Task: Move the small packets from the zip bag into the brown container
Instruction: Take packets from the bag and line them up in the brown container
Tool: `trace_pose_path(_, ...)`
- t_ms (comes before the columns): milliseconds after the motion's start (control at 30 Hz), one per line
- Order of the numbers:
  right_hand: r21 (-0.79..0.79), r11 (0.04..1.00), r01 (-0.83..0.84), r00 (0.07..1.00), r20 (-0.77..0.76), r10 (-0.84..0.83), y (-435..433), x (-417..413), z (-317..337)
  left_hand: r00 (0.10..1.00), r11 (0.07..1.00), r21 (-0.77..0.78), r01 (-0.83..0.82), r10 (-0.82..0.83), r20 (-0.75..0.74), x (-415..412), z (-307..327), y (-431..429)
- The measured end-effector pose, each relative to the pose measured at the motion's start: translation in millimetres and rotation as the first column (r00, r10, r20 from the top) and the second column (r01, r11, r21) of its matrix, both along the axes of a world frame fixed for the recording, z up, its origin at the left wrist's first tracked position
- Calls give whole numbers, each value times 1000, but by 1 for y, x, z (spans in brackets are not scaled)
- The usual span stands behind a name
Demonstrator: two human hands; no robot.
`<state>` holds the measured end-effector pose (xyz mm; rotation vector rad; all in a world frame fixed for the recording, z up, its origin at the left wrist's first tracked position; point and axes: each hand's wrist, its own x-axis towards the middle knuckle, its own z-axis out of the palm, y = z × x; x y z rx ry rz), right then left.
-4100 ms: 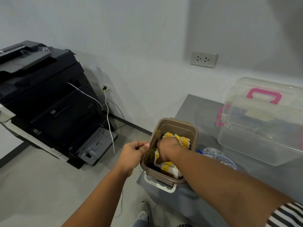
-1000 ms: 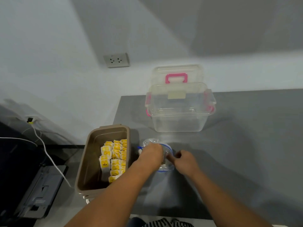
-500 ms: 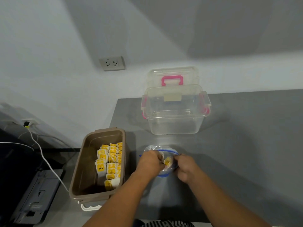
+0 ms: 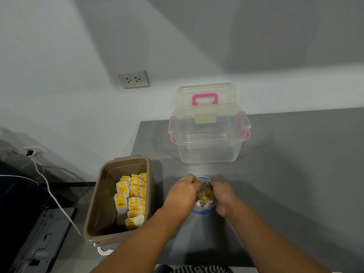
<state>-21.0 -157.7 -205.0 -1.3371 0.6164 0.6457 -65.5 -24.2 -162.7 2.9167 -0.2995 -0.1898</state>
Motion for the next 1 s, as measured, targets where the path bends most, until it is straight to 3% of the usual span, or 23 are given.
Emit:
trace_pose_path(167, -41, 999, -33, 999, 33, 35, 1, -2, -3, 999, 998, 37, -51, 51, 0, 5, 7, 2)
trace_pose_path(300, -88, 995, -45, 997, 66, 51, 5, -3, -7, 992, 992, -80, -101, 106, 62, 1, 11, 8)
trace_pose_path(567, -124, 985, -120, 982, 132, 136, 11, -6, -6, 958, 893, -359, -271, 287, -10, -3, 28, 17)
trace_pose_path(800, -116, 986, -120, 976, 166, 138, 16, -11, -6, 951, 905, -295, -306, 303, -57, -6, 32, 27)
trace_pose_path(1000, -101, 987, -126, 974, 175, 142, 25, -14, -6, 928, 845, -423, -327, 371, 23, -16, 84, 63)
